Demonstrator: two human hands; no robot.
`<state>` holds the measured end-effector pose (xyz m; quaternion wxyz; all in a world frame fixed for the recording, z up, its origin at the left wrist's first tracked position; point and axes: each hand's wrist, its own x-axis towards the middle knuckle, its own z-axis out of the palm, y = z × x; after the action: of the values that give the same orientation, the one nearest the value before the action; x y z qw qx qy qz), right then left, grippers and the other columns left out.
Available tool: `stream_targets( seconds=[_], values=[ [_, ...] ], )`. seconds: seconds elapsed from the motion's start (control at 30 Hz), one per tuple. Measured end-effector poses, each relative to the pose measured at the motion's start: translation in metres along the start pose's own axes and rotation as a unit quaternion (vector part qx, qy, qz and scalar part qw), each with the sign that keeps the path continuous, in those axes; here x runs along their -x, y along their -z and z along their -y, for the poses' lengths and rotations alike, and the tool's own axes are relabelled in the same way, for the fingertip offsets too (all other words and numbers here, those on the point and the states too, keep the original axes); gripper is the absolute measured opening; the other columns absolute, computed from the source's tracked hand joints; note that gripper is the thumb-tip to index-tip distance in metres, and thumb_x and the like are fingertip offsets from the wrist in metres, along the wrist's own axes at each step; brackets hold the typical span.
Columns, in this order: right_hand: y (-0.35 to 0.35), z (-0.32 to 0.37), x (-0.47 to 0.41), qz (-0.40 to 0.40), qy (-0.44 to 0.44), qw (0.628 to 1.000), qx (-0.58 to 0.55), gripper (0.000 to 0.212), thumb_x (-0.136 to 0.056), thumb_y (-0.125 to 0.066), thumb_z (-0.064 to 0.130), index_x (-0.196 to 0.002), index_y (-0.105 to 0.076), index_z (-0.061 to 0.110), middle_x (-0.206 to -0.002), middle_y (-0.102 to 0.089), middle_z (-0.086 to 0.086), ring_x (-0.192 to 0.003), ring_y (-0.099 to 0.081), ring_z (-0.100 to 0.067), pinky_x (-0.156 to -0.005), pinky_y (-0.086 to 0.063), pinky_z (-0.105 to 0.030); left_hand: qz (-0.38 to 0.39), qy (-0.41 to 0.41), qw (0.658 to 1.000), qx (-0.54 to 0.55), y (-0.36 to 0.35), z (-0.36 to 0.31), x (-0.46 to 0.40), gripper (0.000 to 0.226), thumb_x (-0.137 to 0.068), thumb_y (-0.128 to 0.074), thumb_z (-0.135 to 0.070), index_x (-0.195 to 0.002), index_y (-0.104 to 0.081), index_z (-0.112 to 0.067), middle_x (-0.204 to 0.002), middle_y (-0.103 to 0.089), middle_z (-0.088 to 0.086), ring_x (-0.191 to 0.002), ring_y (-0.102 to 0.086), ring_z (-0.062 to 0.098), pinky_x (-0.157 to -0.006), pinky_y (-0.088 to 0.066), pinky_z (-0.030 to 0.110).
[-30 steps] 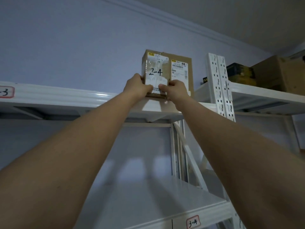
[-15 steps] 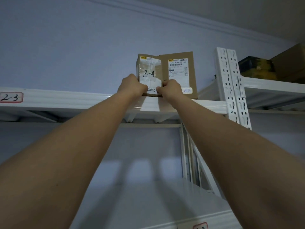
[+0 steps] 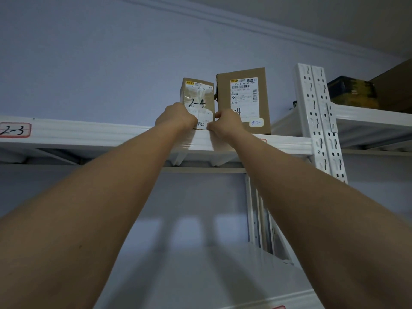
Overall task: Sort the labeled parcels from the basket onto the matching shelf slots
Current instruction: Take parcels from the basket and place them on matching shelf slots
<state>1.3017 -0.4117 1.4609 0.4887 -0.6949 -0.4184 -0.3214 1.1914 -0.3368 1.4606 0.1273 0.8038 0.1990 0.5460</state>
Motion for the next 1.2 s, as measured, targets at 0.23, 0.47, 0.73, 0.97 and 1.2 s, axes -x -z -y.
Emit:
stream_targets(
  seconds=[0.23,0.47,0.73,0.97,1.2],
  values=[
    [0.009,-0.016,-0.006,-0.024,-0.016,1.000,0.008,0.015,-0.079,-0.059,0.009,-0.092,-0.064,0.003,-0.089,-0.060,-0.010,-0.086,-0.058,-0.026,-0.060,-0.039,-0.026,0.050,-0.039,0.996,-0.063,-0.011,-0.002,-0.005,0.041,-0.086,-0.060,-0.031,-0.121,-0.053,-0.012,-0.117,-0.060,0.010,-0.103,-0.057,0.029,-0.082,-0.045,0.035],
    [0.016,-0.026,-0.003,-0.019,-0.030,0.999,0.027,0.021,-0.082,-0.059,0.014,-0.099,-0.066,0.005,-0.092,-0.061,-0.010,-0.089,-0.059,-0.028,-0.069,-0.043,-0.031,0.093,-0.047,0.994,-0.041,-0.015,-0.007,-0.011,0.050,-0.086,-0.062,-0.036,-0.127,-0.051,-0.010,-0.124,-0.057,0.012,-0.109,-0.056,0.031,-0.095,-0.048,0.040],
    [0.016,-0.023,0.001,-0.010,-0.032,0.999,0.031,0.023,-0.085,-0.056,0.017,-0.103,-0.064,0.005,-0.098,-0.063,-0.010,-0.092,-0.058,-0.027,-0.074,-0.044,-0.031,0.089,-0.049,0.993,-0.053,-0.014,-0.006,-0.011,0.043,-0.089,-0.058,-0.033,-0.122,-0.054,-0.007,-0.120,-0.058,0.013,-0.107,-0.056,0.030,-0.089,-0.046,0.037],
    [0.020,-0.018,0.020,-0.080,-0.006,0.997,0.010,0.019,-0.087,-0.049,0.009,-0.068,-0.047,0.011,-0.070,-0.047,-0.003,-0.076,-0.047,-0.024,-0.059,-0.039,-0.030,0.027,-0.059,0.998,-0.014,-0.002,0.001,0.004,0.033,-0.091,-0.055,-0.026,-0.116,-0.048,-0.007,-0.116,-0.052,0.011,-0.090,-0.047,0.023,-0.073,-0.042,0.031],
    [0.007,0.030,0.065,-0.185,0.009,0.982,-0.029,0.018,-0.084,-0.049,0.013,-0.097,-0.061,0.009,-0.099,-0.058,-0.006,-0.090,-0.056,-0.024,-0.072,-0.043,-0.032,-0.046,-0.053,0.998,0.005,0.060,0.034,0.040,0.029,-0.090,-0.051,-0.024,-0.113,-0.051,-0.008,-0.108,-0.051,0.007,-0.097,-0.053,0.026,-0.079,-0.041,0.031]
  ],
)
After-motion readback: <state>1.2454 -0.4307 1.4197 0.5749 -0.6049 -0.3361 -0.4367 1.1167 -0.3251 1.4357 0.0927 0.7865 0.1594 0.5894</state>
